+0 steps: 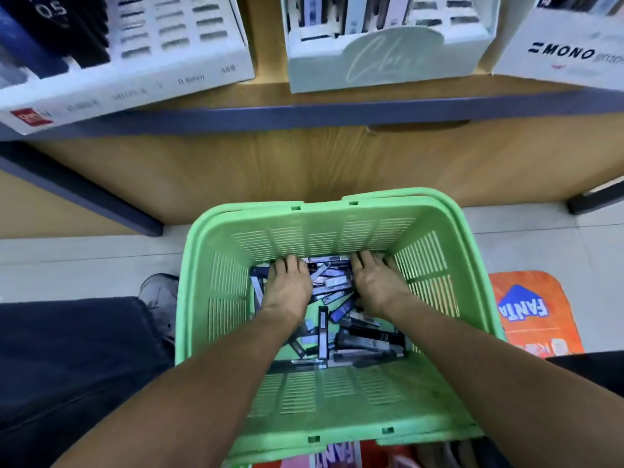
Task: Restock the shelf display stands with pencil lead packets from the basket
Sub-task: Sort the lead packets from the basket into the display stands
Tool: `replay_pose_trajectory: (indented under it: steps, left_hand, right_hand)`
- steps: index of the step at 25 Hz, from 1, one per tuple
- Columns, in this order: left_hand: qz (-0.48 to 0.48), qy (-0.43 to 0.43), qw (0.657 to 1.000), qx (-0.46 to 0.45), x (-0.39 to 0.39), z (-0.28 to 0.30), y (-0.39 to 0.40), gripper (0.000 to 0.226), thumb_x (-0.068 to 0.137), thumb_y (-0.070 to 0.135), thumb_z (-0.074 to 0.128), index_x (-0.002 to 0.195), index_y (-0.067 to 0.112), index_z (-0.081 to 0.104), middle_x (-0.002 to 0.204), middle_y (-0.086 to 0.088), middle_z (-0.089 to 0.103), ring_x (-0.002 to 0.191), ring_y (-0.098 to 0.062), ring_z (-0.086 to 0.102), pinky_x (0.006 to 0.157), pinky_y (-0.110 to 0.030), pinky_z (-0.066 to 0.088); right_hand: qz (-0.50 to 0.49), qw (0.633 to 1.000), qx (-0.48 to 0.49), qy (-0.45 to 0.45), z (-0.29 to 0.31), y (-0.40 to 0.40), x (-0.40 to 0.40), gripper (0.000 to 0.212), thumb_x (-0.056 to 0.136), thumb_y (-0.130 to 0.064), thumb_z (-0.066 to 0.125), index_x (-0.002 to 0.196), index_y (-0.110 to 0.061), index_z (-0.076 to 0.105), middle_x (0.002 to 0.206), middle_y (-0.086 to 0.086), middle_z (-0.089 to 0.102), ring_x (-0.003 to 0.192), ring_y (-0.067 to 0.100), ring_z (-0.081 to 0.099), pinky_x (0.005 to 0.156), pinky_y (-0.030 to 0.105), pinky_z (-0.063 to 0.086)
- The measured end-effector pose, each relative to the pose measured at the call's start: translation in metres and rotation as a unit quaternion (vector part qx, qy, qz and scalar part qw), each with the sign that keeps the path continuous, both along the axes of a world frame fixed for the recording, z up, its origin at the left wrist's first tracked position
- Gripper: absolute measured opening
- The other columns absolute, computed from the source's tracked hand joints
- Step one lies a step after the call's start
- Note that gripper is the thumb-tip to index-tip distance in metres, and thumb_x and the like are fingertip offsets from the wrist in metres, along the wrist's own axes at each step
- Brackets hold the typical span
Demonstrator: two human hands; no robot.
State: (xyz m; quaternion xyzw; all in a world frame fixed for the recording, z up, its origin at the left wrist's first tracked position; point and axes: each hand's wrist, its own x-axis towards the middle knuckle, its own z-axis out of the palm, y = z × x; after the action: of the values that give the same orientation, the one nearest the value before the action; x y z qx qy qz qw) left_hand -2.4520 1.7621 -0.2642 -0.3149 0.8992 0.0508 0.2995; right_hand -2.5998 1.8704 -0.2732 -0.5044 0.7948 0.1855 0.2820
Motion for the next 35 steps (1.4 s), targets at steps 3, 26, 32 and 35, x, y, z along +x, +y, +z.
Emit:
replay_pose_trajectory:
  steps: [3,26,32,35]
  left_hand:
    - [0.026,0.010,0.999,-0.029,0.011,-0.015,0.000,0.063,0.086,-0.007,0.052,0.143,-0.007,0.026,0.128,-0.024,0.042,0.118,-0.035,0.044,0.108,-0.042,0.041]
    - [0.551,0.192,0.781,0.222,-0.012,-0.032,0.018,0.054,0.088,0.060,0.064,0.088,0.007,0.052,0.069,-0.002,0.048,0.055,-0.016,0.044,0.047,-0.026,0.032]
    - [0.564,0.167,0.781,0.212,-0.021,-0.035,0.026,0.072,0.074,0.063,0.077,0.110,0.005,0.052,0.113,-0.010,0.054,0.105,-0.029,0.057,0.087,-0.040,0.055]
    - [0.584,0.194,0.761,0.208,-0.025,-0.031,0.030,0.072,0.078,0.054,0.078,0.120,0.003,0.050,0.118,-0.013,0.054,0.098,-0.031,0.062,0.078,-0.039,0.058]
  right_hand:
    - [0.018,0.999,-0.012,0.024,-0.007,0.001,0.006,0.092,0.084,0.000,0.063,0.158,-0.007,0.009,0.145,0.018,0.029,0.142,0.035,0.032,0.122,0.048,0.028]
    - [-0.399,0.881,-0.058,-0.249,-0.018,-0.027,0.034,0.045,0.079,-0.026,0.085,0.112,-0.005,0.064,0.102,0.010,0.070,0.081,0.022,0.062,0.059,0.024,0.046]
    - [-0.492,0.792,-0.063,-0.356,-0.013,-0.018,0.028,0.051,0.077,0.003,0.079,0.125,-0.002,0.064,0.089,0.008,0.069,0.062,0.012,0.058,0.047,0.016,0.042]
    - [-0.519,0.752,-0.063,-0.401,-0.013,-0.015,0.029,0.053,0.074,0.013,0.075,0.123,-0.004,0.065,0.087,0.010,0.073,0.060,0.015,0.060,0.050,0.023,0.045]
